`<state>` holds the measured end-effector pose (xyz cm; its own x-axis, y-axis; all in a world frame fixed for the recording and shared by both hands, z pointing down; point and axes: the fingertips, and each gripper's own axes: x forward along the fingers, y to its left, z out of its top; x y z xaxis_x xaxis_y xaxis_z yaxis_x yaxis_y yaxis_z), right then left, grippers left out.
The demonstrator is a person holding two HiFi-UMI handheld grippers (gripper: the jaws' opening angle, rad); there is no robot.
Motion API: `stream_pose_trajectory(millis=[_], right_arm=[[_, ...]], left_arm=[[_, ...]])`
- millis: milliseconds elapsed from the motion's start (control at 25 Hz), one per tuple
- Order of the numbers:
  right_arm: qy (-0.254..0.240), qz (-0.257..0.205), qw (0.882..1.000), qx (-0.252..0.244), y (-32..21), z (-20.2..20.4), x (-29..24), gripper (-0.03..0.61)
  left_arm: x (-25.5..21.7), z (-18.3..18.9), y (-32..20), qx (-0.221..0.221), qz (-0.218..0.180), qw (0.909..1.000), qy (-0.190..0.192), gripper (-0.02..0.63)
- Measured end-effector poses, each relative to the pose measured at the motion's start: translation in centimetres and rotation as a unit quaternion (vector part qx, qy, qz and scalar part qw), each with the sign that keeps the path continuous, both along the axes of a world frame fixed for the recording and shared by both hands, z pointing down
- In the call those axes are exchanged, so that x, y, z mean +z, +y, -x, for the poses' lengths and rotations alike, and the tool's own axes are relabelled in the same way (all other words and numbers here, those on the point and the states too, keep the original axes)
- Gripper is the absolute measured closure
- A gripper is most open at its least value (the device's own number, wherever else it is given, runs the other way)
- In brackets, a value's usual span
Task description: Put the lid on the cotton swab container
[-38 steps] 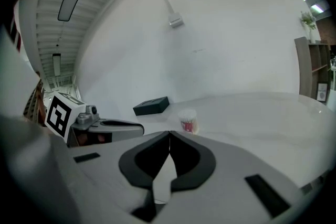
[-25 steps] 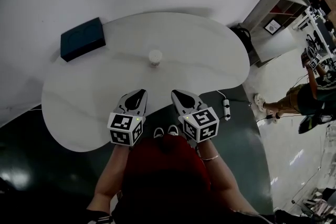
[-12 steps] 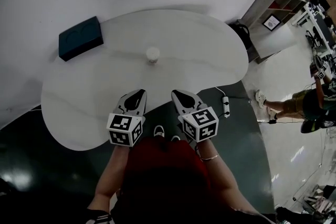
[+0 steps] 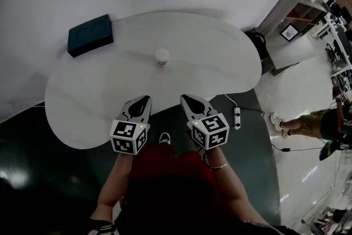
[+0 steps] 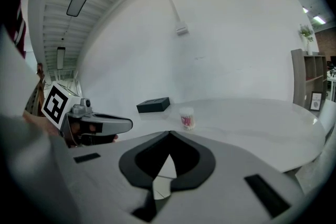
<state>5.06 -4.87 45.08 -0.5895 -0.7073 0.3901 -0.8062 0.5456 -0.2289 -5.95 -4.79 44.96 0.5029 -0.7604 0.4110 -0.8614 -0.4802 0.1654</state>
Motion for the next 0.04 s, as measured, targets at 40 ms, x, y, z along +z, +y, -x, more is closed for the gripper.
stream_pose_trajectory(millis=[40], right_arm=[[-0.002, -0.001, 1.0, -0.001, 0.21, -0.23, -0.08, 0.563]], left_arm=[[-0.03, -0.1, 0.26, -0.002, 0.0, 1.0, -0.001, 0.581]])
